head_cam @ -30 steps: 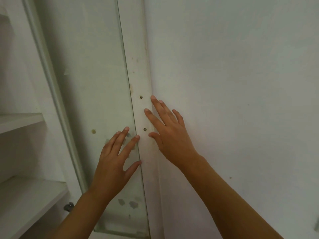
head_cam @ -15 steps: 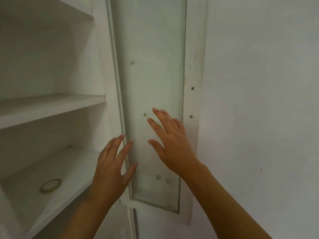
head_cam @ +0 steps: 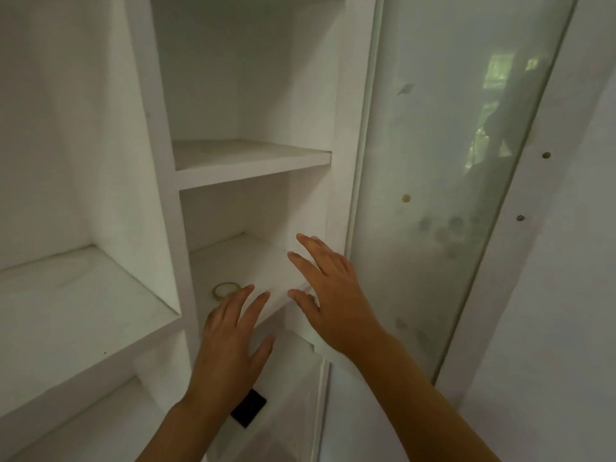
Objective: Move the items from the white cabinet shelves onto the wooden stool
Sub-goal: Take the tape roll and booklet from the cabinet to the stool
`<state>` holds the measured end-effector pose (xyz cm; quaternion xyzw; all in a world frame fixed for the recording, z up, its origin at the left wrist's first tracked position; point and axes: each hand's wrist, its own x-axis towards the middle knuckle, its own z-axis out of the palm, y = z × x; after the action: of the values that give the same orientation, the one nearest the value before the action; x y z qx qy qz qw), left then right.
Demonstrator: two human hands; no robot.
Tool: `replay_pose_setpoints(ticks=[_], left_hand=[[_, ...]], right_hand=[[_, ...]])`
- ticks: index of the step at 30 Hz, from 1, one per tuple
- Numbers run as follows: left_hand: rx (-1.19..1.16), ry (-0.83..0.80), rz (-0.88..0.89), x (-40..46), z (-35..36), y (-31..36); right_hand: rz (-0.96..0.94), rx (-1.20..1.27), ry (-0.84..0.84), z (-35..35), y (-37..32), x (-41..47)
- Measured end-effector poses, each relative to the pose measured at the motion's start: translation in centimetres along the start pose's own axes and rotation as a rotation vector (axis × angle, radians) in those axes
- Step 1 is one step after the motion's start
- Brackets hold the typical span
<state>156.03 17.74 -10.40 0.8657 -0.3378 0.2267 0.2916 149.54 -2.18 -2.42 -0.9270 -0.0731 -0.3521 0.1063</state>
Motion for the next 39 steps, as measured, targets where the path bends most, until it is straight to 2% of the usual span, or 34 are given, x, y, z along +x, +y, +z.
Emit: replay_pose_setpoints(ticks=[6,14,19,22,28,36,39], left_hand=[[0.059,0.055,-0.015,-1.7,3.4,-2.6],[0.293,0.131,-0.081,-1.1,5.8,-2.2],[0.391,0.173,-0.1,-1.2,6.2,-2.2],[0.433,0.194,-0.141,-1.0,6.3,-1.8],[0.454,0.234,-0.189,-0.9,6.2,-1.1],[0.439,0.257,-0.217,-0.6,6.2,-0.6],[0.441,0.243,-0.243,-0.8,6.4,-0.1]], right_hand=[[-0.081,0.145,-0.07,5.7,0.8,3.7],[-0.22,0.364,-0.218,13.0,4.2,6.7],[-0.27,0.545,-0.372,16.5,5.3,7.3],[-0.325,0.568,-0.448,17.8,5.6,8.1],[-0.39,0.581,-0.477,18.3,5.8,8.1],[-0.362,0.72,-0.376,18.5,6.9,8.1],[-0.379,0.714,-0.436,18.0,6.9,8.6]])
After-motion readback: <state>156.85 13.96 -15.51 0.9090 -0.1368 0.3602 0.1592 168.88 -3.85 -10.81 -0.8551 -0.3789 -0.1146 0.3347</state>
